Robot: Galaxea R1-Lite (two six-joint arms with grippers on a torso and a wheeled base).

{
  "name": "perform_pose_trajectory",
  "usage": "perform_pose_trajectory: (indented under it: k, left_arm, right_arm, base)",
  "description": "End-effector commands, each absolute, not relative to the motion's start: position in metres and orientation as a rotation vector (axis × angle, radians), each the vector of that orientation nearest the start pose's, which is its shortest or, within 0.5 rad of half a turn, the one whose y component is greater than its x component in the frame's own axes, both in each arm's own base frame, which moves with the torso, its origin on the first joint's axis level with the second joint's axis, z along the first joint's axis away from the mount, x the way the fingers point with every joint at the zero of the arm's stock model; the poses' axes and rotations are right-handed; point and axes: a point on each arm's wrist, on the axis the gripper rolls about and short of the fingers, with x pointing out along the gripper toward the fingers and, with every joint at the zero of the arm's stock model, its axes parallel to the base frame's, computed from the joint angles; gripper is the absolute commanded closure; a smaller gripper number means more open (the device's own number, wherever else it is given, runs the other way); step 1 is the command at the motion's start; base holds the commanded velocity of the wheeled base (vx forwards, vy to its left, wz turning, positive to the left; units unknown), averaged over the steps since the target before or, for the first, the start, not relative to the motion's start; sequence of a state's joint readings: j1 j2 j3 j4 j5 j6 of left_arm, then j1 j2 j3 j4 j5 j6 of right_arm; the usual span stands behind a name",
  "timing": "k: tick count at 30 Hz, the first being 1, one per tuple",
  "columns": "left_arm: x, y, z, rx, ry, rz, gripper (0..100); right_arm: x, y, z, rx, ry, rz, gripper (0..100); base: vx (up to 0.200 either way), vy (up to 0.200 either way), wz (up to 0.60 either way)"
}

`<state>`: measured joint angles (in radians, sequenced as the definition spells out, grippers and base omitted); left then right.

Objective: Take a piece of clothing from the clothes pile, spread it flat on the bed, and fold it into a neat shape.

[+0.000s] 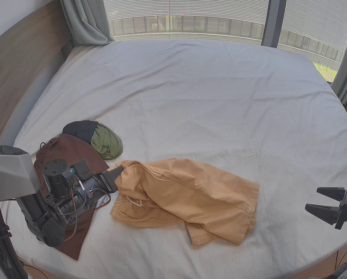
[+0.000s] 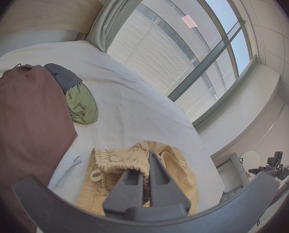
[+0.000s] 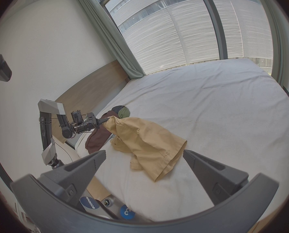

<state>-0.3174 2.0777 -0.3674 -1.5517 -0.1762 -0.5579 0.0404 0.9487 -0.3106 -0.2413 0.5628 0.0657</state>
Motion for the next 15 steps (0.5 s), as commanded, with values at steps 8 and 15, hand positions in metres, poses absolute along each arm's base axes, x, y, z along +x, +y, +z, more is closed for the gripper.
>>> perform_pose_trajectory:
  k: [8,15]
  left_arm:
    - [0.283,-0.095,0.067,-0.535,0.270,-0.431,100]
    - [0.284,-0.094,0.065,-0.537,0.275,-0.424,100]
  right_arm:
    - [0.153,0.032,0.155,0.167,0.491,0.664,0]
    - [0.172,0.039,0.138,0.180,0.522,0.688,0]
  base:
    - [0.000,0.000,0.00]
    - [0.000,0.000,0.00]
